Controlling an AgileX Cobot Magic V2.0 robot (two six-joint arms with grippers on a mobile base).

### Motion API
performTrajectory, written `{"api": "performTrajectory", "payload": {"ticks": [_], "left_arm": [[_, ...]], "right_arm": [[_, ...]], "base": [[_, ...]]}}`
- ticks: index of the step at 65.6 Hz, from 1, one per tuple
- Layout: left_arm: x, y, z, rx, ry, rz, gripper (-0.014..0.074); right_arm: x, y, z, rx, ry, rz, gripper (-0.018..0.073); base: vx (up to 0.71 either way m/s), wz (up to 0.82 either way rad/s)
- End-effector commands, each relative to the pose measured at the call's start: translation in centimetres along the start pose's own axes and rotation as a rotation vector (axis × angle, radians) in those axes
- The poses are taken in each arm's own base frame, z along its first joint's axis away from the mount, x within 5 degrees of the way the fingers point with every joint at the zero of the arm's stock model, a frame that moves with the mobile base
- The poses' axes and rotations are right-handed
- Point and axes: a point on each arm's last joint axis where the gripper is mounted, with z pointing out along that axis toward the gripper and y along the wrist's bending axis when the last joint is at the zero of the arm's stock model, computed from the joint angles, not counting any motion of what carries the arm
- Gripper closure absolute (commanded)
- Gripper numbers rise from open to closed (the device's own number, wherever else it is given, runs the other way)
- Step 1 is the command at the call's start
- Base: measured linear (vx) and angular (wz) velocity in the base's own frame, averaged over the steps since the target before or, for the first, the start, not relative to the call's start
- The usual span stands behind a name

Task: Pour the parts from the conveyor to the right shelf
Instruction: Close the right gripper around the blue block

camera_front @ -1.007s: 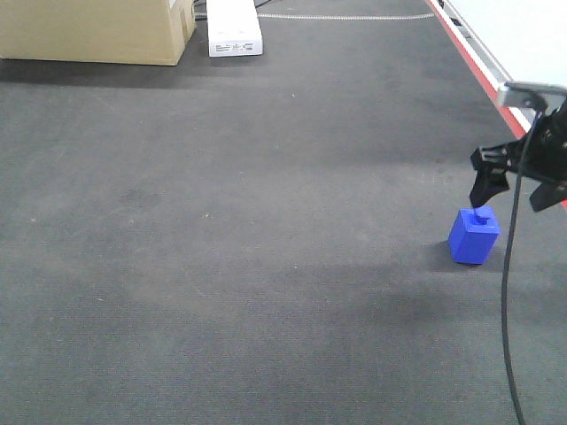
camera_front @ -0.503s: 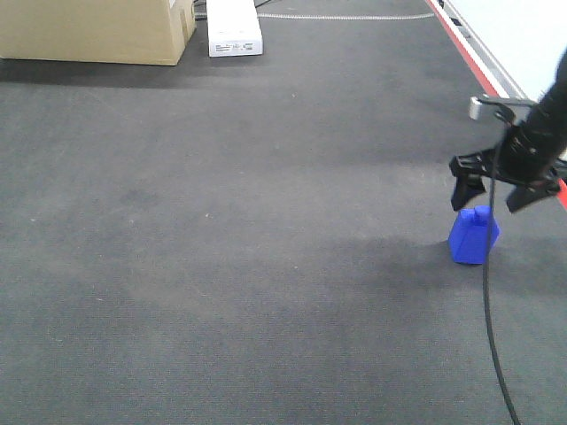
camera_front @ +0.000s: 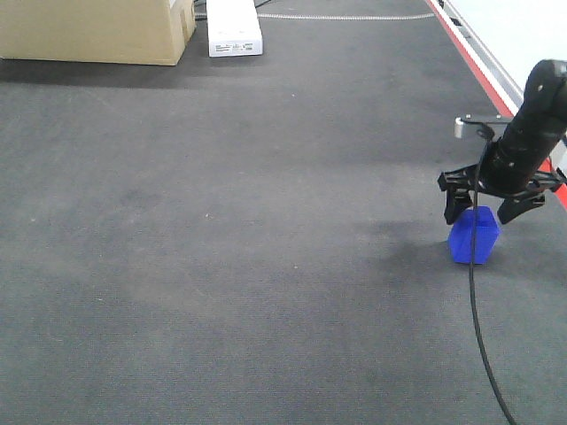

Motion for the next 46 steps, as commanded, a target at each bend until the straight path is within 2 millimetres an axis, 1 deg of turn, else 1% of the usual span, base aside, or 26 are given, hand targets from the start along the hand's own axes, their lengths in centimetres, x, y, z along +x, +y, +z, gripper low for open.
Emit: {"api": "performTrajectory", "payload": {"ticks": [1,10,15,24,31,38,45,46], "left_arm": [[-1.38,-0.04,-0.18,0.006,-0.098,-0.016,0.0603],[-1.38,-0.04,-0.18,0.006,-0.098,-0.016,0.0603],[-1.38,-0.04,-0.18,0.006,-0.098,-0.016,0.0603],[-1.38,-0.04,-0.18,0.006,-0.098,-0.016,0.0603],[-1.38,-0.04,-0.18,0.006,-0.098,-0.016,0.0603],[-1.38,-0.04,-0.18,0.006,-0.098,-0.016,0.0603],[-1.38,-0.04,-0.18,0.006,-0.098,-0.016,0.0603],[-1.38,-0.04,-0.18,0.006,-0.098,-0.016,0.0603]], "right_arm": [[0.26,0.22,-3.16,0.002,-0.029,0.001,-0.0035],[0.22,0.32,-3.06,-0.011,-0.029,0.004,-0.0035],[0.19,0.28,-2.66,-0.013,-0.02,0.006,-0.0034],[0.18,0.42,-2.45,-0.026,-0.017,0.013,-0.0006],[0.14,0.58,-2.46,-0.043,-0.021,0.018,0.0055],[0.14,0.59,-2.46,-0.044,-0.021,0.02,0.0147],[0.14,0.57,-2.46,-0.042,-0.02,0.03,0.027],[0.14,0.57,-2.46,-0.042,-0.02,0.031,0.0301]], "base": [[0.0,0.0],[0.0,0.0],[0.0,0.0],[0.0,0.0],[0.0,0.0],[0.0,0.0],[0.0,0.0],[0.0,0.0]]}}
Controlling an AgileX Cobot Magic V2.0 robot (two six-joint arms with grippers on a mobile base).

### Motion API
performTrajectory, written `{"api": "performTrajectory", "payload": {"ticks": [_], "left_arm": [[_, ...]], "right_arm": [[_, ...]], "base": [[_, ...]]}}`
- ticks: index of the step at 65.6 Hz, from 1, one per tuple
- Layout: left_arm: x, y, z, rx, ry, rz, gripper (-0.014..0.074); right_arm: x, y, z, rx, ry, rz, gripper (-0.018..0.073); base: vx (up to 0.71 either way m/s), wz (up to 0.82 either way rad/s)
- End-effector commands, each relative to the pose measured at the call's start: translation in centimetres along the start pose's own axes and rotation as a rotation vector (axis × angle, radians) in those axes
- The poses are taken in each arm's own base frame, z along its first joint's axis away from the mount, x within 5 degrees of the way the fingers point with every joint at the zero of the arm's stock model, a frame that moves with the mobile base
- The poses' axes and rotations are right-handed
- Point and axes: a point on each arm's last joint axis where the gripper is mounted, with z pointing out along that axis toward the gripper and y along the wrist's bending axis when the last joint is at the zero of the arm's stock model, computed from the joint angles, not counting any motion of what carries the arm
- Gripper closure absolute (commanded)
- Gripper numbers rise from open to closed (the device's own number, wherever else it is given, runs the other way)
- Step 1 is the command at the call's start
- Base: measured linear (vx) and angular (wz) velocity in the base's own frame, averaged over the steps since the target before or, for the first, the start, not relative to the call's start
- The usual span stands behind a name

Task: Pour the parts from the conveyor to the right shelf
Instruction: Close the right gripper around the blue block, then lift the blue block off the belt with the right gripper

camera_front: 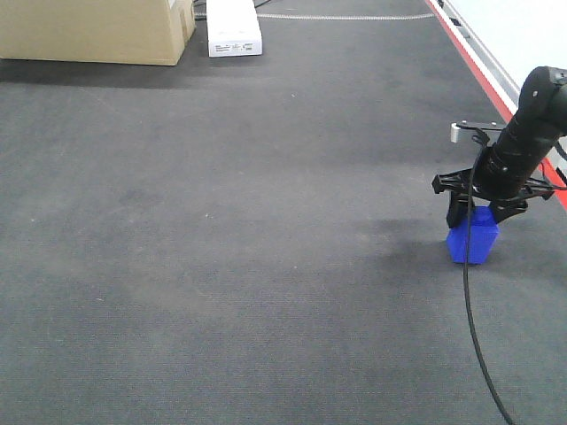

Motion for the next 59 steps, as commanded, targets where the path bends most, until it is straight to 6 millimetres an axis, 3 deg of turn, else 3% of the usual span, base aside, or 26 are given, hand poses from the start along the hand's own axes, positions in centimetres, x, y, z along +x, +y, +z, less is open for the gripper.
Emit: {"api": "performTrajectory", "payload": {"ticks": [1,10,22,32,50,59], "left_arm": [[-1.4,0.0,-0.2,0.006,-0.098,-0.016,0.0603],[-1.4,0.0,-0.2,0.006,-0.098,-0.016,0.0603],[-1.4,0.0,-0.2,0.006,-0.098,-0.016,0.0603],[-1.4,0.0,-0.2,0.006,-0.098,-0.016,0.0603],[-1.4,0.0,-0.2,0.006,-0.098,-0.016,0.0603],[-1.4,0.0,-0.2,0.006,-0.098,-0.016,0.0603]], "right_arm": [[0.3,0.5,-3.4,-0.005,-0.033,-0.004,0.0323],[0.3,0.5,-3.4,-0.005,-0.033,-0.002,0.0577],[0.4,0.6,-4.3,0.001,-0.052,-0.01,0.0568],[0.8,0.9,-6.5,0.009,-0.1,-0.028,0.0567],[2.7,2.4,-13.1,-0.008,-0.255,-0.052,0.0565],[5.8,3.6,-15.9,-0.028,-0.318,-0.108,0.0564]], "base": [[0.0,0.0],[0.0,0.0],[0.0,0.0],[0.0,0.0],[0.0,0.0],[0.0,0.0]]}}
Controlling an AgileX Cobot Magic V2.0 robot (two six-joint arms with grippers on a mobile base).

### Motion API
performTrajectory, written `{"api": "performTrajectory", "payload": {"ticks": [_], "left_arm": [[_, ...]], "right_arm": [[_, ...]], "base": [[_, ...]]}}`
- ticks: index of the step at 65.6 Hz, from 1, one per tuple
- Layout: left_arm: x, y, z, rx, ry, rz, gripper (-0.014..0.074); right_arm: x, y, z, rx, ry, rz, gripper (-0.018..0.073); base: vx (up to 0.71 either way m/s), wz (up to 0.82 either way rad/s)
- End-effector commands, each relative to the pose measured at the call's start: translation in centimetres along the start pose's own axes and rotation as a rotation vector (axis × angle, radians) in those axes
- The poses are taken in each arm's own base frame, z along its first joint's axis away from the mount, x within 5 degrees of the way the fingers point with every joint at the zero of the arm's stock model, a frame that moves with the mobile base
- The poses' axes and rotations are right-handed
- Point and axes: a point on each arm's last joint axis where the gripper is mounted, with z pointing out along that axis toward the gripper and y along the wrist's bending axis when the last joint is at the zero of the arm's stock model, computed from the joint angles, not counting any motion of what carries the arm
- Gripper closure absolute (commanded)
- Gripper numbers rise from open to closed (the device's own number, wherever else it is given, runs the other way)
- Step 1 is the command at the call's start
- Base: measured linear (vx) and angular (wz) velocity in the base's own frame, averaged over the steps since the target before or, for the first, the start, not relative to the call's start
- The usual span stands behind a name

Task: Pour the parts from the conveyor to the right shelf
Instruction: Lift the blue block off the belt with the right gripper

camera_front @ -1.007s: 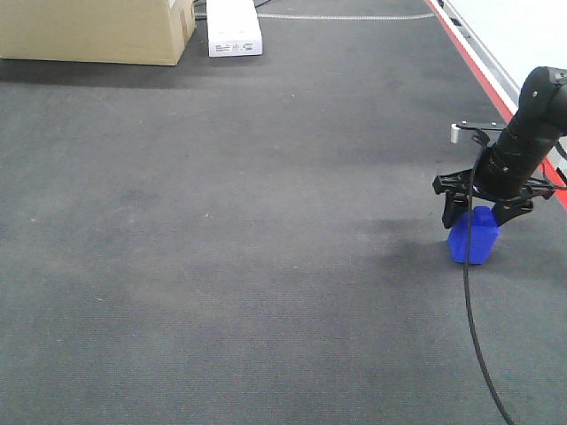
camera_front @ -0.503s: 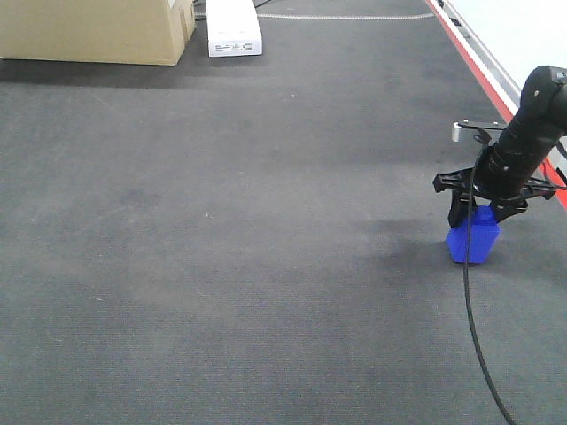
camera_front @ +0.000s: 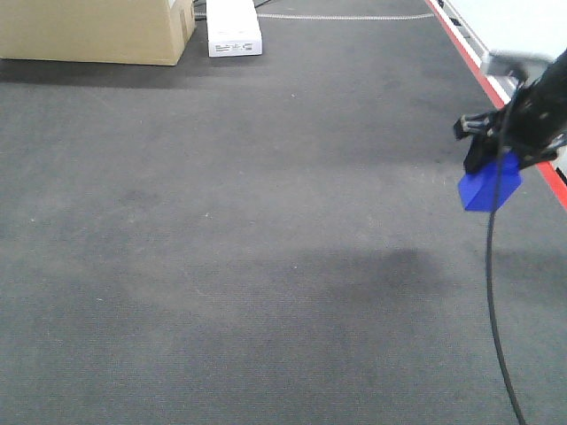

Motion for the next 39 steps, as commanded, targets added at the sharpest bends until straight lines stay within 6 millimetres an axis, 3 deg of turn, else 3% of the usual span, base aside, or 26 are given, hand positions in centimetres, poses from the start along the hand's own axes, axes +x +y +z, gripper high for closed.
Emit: {"api": "performTrajectory", "payload": {"ticks": [1,10,25,39], "left_arm": [[-1.4,0.0,-0.2,0.006,-0.098,-0.016,0.0603],[-1.4,0.0,-0.2,0.006,-0.098,-0.016,0.0603],[-1.4,0.0,-0.2,0.006,-0.098,-0.016,0.0603],[-1.4,0.0,-0.2,0.006,-0.098,-0.016,0.0603]], "right_arm": [[2.0,1.5,-5.4,-0.022,-0.084,-0.056,0.0564],[5.3,2.6,-8.2,-0.002,-0.215,-0.084,0.0564],[13.1,4.5,-13.4,0.079,-0.532,-0.107,0.0564],[20.7,5.9,-15.6,0.13,-0.753,-0.113,0.0564]], "base": [[0.0,0.0],[0.0,0.0],[0.0,0.0],[0.0,0.0]]}}
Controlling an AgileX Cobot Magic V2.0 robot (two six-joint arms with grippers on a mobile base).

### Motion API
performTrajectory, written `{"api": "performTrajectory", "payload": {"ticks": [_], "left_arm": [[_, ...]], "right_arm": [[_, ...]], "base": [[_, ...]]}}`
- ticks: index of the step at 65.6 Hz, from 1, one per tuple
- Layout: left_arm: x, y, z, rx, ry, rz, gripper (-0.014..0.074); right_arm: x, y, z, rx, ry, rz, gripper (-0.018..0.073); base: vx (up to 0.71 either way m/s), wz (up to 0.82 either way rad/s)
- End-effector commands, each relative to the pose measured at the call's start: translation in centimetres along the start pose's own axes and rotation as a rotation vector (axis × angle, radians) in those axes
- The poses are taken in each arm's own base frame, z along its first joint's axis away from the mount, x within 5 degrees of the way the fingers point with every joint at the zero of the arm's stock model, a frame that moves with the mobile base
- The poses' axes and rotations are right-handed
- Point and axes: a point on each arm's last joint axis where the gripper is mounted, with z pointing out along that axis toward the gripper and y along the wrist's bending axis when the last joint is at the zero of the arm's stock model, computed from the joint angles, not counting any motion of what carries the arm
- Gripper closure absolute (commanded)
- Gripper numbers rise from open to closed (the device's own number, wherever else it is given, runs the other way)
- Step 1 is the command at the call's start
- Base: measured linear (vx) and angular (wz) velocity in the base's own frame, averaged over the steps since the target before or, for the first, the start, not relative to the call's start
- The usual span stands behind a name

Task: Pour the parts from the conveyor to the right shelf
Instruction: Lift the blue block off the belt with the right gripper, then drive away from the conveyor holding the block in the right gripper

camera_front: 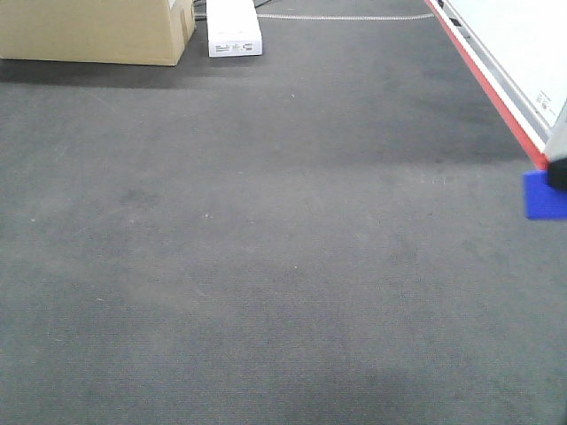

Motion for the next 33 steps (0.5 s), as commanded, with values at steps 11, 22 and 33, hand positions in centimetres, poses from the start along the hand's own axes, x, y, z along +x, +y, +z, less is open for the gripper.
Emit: {"api": "performTrajectory", "payload": {"ticks": [11,22,33], "left_arm": [[-1.4,0.0,-0.2,0.006,-0.098,-0.016,0.0603],[-1.4,0.0,-0.2,0.006,-0.098,-0.016,0.0603],[-1.4,0.0,-0.2,0.006,-0.098,-0.016,0.0603]], "right_arm": [[6.0,1.6,-5.6,0.079,-0.315,-0.017,0.0564],[10.6,2.6,-7.2,0.087,-0.379,-0.034,0.0564],[13.0,3.2,-8.1,0.092,-0.435,-0.046,0.0564]], "base": [[0.0,0.0],[0.0,0.0],[0.0,0.0]]}}
